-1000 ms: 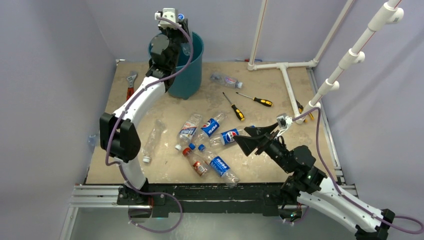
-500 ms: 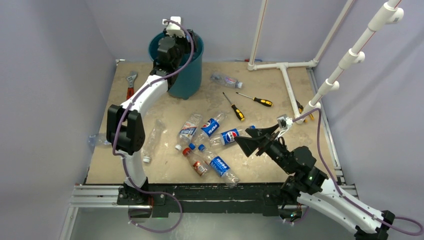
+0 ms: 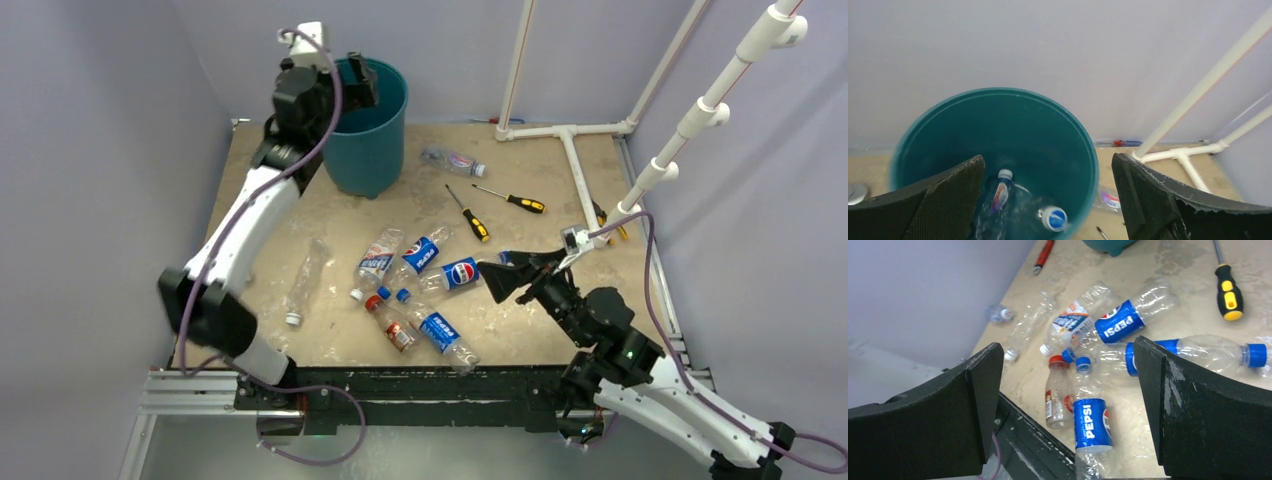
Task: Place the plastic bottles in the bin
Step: Place the plastic bottle in the trash bin, then pick up the plastic bottle at the center of the board.
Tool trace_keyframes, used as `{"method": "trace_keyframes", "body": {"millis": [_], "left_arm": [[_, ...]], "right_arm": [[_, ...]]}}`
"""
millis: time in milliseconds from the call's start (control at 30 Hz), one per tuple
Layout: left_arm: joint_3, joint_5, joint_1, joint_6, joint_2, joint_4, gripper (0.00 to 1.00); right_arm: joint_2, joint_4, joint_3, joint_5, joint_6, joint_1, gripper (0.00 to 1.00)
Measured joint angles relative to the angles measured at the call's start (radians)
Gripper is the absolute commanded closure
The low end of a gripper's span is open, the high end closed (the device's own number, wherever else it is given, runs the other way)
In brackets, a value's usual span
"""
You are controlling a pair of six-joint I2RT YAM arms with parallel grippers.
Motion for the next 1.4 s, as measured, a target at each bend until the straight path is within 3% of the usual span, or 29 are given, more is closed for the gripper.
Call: {"method": "trace_keyframes", "body": {"millis": [233, 333, 433, 600, 933, 1167, 1400], "left_arm": [[-0.42, -0.087, -0.002, -0.114, -0.617, -0.152, 0.02], [-0.58, -0.134, -0.002, -0.187, -0.811, -0.222, 0.02], [-0.723, -0.151, -0.002, -0.261, -0.908, -0.306, 0.01], [-0.886, -0.113, -0.002, -0.355, -0.893, -0.402, 0.01], [-0.995, 0.055, -0.002, -0.444, -0.829, -0.372, 0.03], [-1.075, 0.122, -0.002, -0.453, -0.852, -0.334, 0.05], [-1.094, 0.175, -0.002, -0.453, -0.853, -0.307, 0.06]], "right_arm": [[0.155, -0.081, 0.021, 0.128, 0.06, 0.0, 0.02], [0.204, -0.126, 0.021, 0.22, 0.124, 0.0, 0.02], [0.238, -0.14, 0.02, 0.284, 0.174, -0.001, 0.02], [0.341, -0.128, 0.016, 0.309, 0.245, -0.039, 0.03], [0.431, -0.016, -0.125, 0.113, 0.351, -0.345, 0.11], [0.501, 0.178, -0.24, 0.016, 0.482, -0.459, 0.19], [0.625, 0.378, -0.323, -0.01, 0.649, -0.502, 0.18]]}}
